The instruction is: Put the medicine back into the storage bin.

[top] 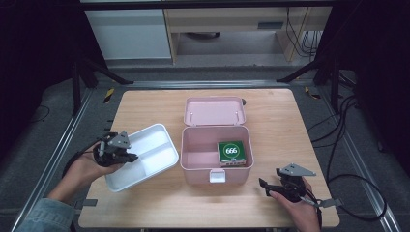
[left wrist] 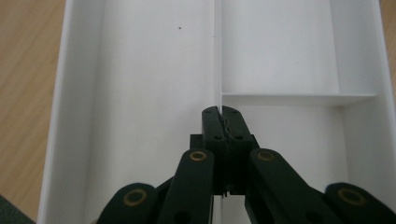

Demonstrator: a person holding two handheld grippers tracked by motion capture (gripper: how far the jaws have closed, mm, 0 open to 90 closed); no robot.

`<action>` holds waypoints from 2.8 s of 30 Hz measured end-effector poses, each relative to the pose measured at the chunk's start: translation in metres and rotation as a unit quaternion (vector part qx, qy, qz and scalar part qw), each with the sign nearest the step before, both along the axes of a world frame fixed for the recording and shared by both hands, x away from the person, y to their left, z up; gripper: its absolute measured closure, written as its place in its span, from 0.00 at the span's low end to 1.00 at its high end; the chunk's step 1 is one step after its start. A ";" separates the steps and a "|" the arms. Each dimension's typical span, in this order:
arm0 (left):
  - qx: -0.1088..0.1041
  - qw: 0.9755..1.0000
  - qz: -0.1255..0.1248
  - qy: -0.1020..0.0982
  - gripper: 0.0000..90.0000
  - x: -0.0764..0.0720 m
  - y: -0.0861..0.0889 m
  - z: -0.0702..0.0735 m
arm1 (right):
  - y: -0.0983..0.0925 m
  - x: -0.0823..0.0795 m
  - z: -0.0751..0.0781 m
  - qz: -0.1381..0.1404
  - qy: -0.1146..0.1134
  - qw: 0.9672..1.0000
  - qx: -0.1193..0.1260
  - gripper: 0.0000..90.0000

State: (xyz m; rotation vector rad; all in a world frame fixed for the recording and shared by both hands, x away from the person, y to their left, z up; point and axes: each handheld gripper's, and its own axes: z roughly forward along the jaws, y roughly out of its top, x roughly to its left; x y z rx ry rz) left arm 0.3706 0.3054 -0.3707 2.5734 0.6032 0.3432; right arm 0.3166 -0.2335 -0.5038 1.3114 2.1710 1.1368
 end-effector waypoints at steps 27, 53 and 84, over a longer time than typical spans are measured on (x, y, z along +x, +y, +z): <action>-0.006 0.997 -0.069 -0.046 1.00 0.032 -0.064 0.086 | 0.001 0.000 0.000 0.002 -0.002 1.000 -0.002 0.22; 0.001 0.986 -0.166 -0.019 1.00 0.079 -0.182 0.074 | 0.001 0.000 0.002 0.005 -0.006 1.000 -0.002 0.22; 0.005 0.975 -0.223 0.024 1.00 0.075 -0.226 0.023 | -0.001 -0.001 0.003 0.004 -0.006 1.000 0.000 0.22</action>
